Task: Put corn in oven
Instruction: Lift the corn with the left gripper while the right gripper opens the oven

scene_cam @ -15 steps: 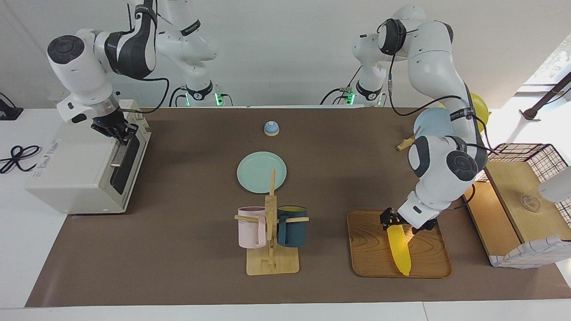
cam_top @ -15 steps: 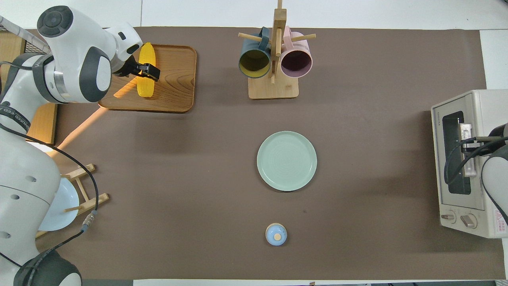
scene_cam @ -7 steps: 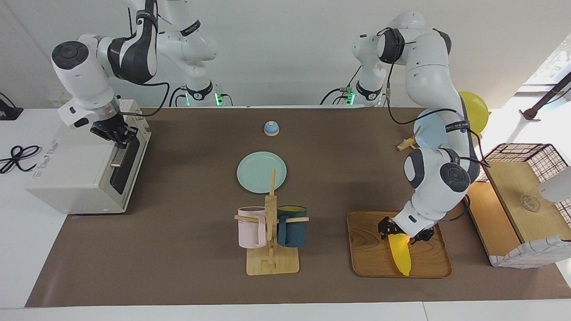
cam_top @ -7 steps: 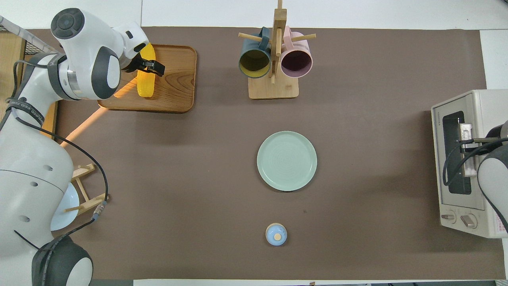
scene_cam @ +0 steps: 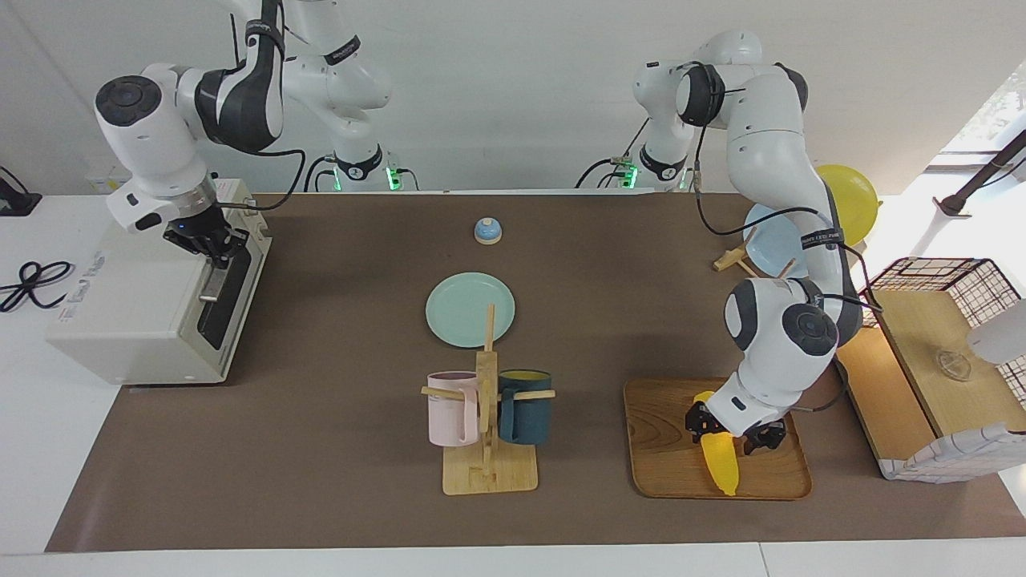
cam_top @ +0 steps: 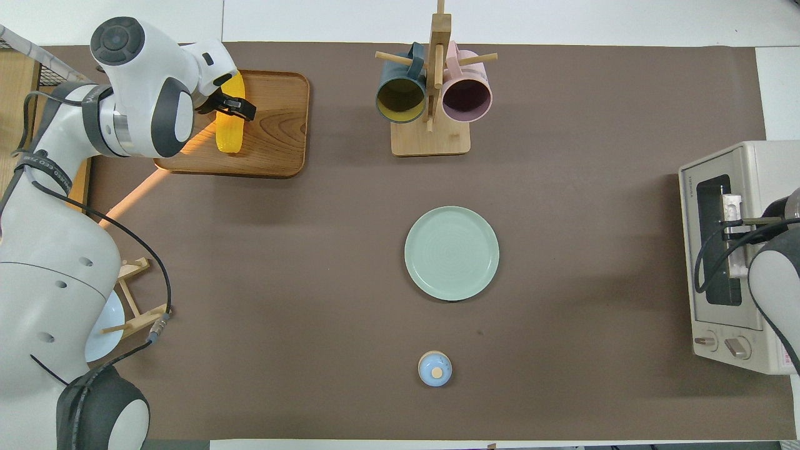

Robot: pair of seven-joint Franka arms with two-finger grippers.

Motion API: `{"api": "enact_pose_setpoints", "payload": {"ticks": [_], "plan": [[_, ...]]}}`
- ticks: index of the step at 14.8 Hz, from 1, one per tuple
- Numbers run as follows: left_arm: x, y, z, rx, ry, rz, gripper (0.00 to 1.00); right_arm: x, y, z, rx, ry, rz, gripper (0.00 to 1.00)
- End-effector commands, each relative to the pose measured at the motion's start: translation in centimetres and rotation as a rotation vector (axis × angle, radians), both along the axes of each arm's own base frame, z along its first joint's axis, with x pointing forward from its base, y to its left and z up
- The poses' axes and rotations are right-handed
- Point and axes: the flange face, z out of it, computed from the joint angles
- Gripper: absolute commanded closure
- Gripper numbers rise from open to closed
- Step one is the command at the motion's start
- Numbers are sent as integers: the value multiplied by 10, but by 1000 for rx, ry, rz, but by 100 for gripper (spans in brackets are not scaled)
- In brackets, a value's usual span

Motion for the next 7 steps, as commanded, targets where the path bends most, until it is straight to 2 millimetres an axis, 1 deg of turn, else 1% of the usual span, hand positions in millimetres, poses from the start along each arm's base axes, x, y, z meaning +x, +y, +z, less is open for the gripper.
{"api": "enact_pose_setpoints", "payload": {"ticks": [1, 2, 4, 7], "plan": [[6, 3, -1, 11, -14, -12, 83, 4, 7, -57, 42, 7, -22, 100], [6, 1, 1, 4, -11, -10, 100, 8, 16, -62, 49, 2, -29, 100], [3, 0, 11, -32, 9, 11, 100, 13, 28, -71, 53, -1, -37, 100], [-8, -11, 60, -106, 46, 50, 100, 17, 32, -82, 76, -3, -58, 100]]}}
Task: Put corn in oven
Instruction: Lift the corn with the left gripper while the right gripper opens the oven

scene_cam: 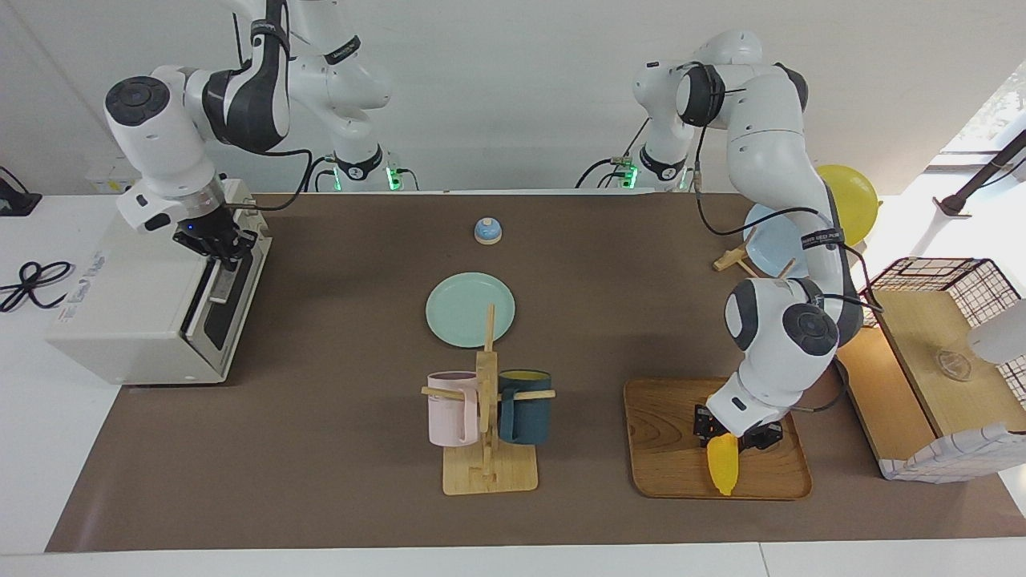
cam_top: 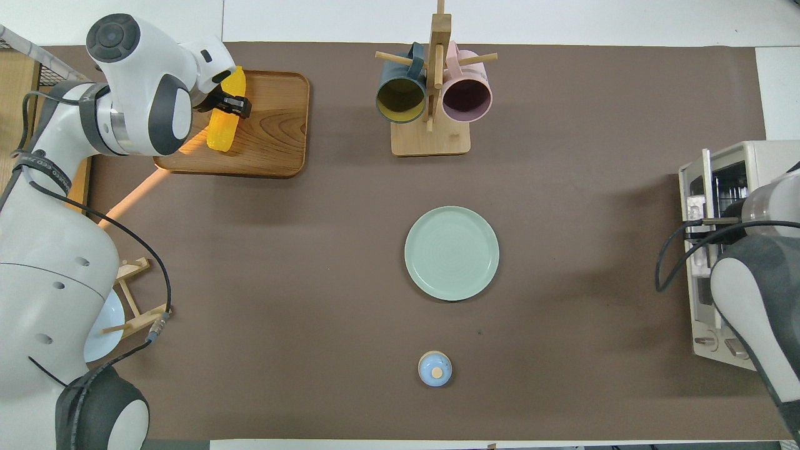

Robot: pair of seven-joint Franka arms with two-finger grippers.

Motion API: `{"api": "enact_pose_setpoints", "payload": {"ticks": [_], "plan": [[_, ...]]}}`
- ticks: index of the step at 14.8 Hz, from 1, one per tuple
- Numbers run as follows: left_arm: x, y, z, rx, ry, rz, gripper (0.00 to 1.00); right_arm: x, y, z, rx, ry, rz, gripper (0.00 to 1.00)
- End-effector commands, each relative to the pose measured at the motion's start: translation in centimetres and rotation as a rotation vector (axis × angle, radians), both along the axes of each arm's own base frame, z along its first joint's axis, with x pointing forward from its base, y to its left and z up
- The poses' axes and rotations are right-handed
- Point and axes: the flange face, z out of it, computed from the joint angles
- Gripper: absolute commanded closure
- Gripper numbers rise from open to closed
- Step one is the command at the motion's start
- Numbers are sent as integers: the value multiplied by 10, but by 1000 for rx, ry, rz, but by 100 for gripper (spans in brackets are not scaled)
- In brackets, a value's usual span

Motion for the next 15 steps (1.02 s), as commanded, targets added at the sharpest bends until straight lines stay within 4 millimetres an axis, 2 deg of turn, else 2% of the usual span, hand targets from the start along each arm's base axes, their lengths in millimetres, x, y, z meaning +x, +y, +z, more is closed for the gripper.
{"api": "enact_pose_setpoints", "payload": {"ticks": [1, 3, 5, 7, 9, 12, 14, 15], "plan": [[-13, -7, 56, -51, 38, 45, 100, 13, -24, -57, 9, 3, -37, 100], [-28, -27, 95, -67, 34, 103, 100, 15, -23, -67, 22, 9, -42, 100], [-59, -57, 124, -69, 58, 145, 100, 14, -16, -79, 29, -11, -31, 100], [-95, -97, 141, -70, 83, 171, 100, 9, 1, -95, 30, -31, 1, 100], [-127, -137, 143, -65, 110, 186, 100, 6, 1, -106, 31, -35, 5, 100], [-157, -189, 145, -66, 135, 226, 100, 4, 0, -120, 35, -16, 1, 100], [-189, -217, 135, -51, 160, 228, 100, 5, 0, -135, 40, -11, -3, 100], [-214, -234, 126, -42, 176, 253, 100, 5, 0, -144, 46, -1, -8, 100]]}}
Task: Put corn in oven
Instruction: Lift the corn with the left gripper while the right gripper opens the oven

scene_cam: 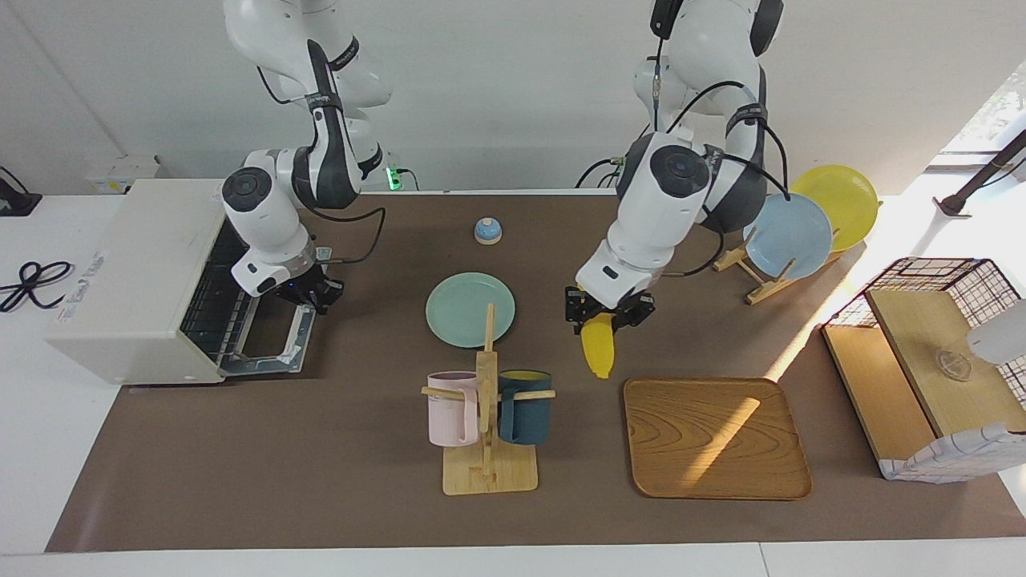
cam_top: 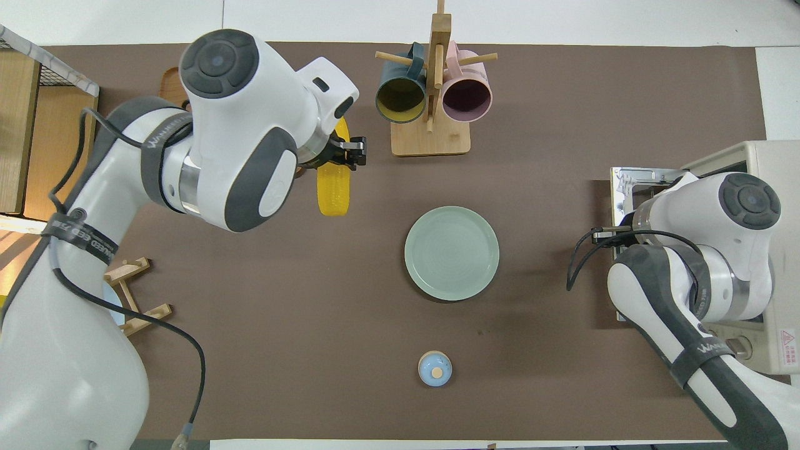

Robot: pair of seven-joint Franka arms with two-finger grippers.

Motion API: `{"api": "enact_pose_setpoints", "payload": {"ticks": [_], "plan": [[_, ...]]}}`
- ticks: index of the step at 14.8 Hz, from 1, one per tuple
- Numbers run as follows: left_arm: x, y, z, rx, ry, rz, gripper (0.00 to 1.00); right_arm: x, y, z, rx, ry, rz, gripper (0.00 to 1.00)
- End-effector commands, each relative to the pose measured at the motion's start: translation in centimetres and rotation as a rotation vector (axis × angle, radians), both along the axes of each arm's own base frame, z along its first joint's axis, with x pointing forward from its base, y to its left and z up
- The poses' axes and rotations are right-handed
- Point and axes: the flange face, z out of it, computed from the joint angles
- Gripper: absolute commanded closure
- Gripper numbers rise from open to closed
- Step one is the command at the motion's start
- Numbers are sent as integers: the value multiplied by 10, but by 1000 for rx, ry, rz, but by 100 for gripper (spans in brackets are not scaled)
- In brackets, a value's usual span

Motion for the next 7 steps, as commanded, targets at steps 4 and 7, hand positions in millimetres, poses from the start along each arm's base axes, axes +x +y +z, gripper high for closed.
{"api": "enact_pose_setpoints", "payload": {"ticks": [4, 7], "plan": [[-116, -65, -41, -39, -31, 91, 100, -1, -48, -18, 3, 5, -75, 100], [-158, -105, -61, -89, -59, 133, 100, 0, -43, -17, 68, 4, -140, 100]]}}
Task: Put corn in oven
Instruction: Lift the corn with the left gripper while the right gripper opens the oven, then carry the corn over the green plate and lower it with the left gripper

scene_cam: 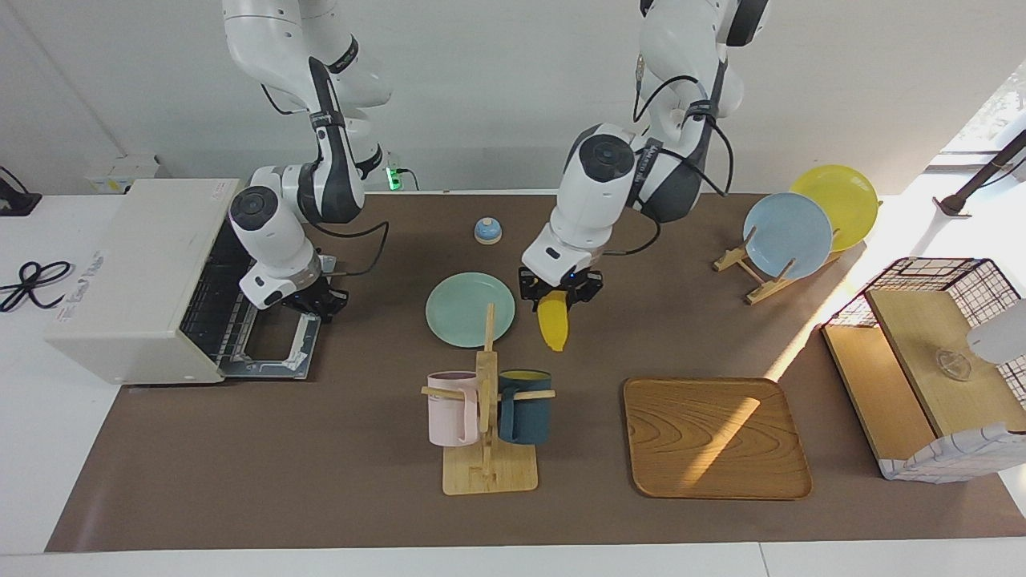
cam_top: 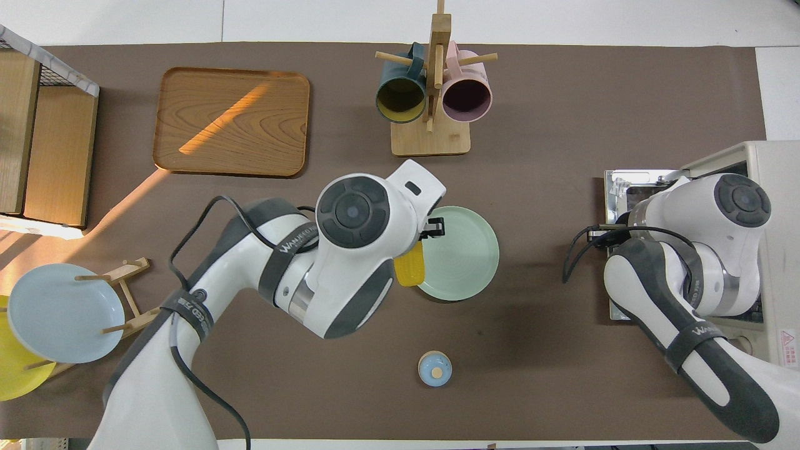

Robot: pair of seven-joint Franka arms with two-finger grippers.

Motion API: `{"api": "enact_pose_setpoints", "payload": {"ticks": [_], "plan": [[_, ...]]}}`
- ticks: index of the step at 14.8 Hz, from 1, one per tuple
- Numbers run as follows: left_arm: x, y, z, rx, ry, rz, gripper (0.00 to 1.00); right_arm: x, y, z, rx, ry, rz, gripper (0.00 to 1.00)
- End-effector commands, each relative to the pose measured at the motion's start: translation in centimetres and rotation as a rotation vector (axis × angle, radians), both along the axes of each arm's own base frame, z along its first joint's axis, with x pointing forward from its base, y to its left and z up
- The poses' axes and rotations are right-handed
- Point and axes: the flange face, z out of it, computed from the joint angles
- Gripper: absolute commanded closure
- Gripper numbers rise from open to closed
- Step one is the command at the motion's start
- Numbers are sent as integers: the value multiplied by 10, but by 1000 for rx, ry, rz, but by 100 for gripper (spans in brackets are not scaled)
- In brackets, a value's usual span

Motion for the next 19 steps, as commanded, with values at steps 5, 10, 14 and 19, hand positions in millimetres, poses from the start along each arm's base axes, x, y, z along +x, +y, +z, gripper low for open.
{"api": "enact_pose_setpoints", "payload": {"ticks": [5, 10, 14, 19], "plan": [[-56, -58, -56, -113, -57, 91, 100, 17, -5, 27, 20, 4, -32, 100], [-46, -67, -76, -150, -94, 94, 100, 32, 6, 52, 23, 26, -46, 100], [-31, -64, -83, -142, -115, 61, 100, 47, 43, 91, 6, 48, -48, 82], [-20, -54, -84, -132, -131, 28, 94, 47, 93, 105, -24, 29, 52, 49]]}}
